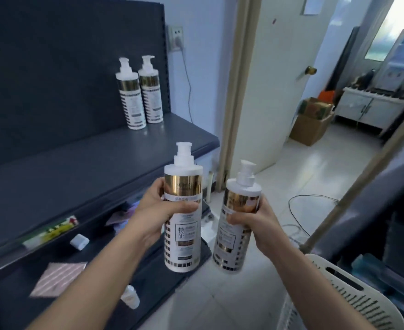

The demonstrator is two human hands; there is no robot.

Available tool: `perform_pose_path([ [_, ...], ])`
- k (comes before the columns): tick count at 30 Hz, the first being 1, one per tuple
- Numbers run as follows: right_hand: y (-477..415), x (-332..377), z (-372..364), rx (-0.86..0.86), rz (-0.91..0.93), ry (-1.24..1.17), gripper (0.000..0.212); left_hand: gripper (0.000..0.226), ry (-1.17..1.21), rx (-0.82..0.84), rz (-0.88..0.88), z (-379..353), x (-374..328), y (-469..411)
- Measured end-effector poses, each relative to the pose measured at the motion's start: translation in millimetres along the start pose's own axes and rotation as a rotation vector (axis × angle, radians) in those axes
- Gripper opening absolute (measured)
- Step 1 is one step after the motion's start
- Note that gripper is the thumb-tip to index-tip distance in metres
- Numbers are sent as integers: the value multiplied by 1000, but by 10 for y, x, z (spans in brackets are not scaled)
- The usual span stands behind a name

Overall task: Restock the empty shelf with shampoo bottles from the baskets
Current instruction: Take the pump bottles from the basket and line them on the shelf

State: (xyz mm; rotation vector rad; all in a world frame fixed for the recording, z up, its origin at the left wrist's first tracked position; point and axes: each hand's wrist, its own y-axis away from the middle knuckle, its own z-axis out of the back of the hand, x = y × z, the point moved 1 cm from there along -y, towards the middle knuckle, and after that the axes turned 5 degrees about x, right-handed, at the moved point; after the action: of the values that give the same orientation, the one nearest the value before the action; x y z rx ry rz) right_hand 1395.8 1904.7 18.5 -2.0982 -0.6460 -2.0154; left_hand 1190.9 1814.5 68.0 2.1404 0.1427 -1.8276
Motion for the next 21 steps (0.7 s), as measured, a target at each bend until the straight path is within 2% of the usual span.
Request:
perform_pose_path([
  [3,-230,261,-392,53,72,19,75,69,-6,4,-50,338,-296,-63],
  [7,-501,582,-846,111,161,35,83,61,-15,-45,-111,745,-627,-195],
  [13,-949,1051,-1287,191,287,105,88,60,-52,-110,-215,1183,-1042,-401],
  [17,-1279,1319,-1473,257,338,166,74,59,-53,-170,-265,1379,-1237,-617],
  [21,-1713,1502,-1601,300,362,169,74,61,-37,-252,-296,1513,-1357,-941],
])
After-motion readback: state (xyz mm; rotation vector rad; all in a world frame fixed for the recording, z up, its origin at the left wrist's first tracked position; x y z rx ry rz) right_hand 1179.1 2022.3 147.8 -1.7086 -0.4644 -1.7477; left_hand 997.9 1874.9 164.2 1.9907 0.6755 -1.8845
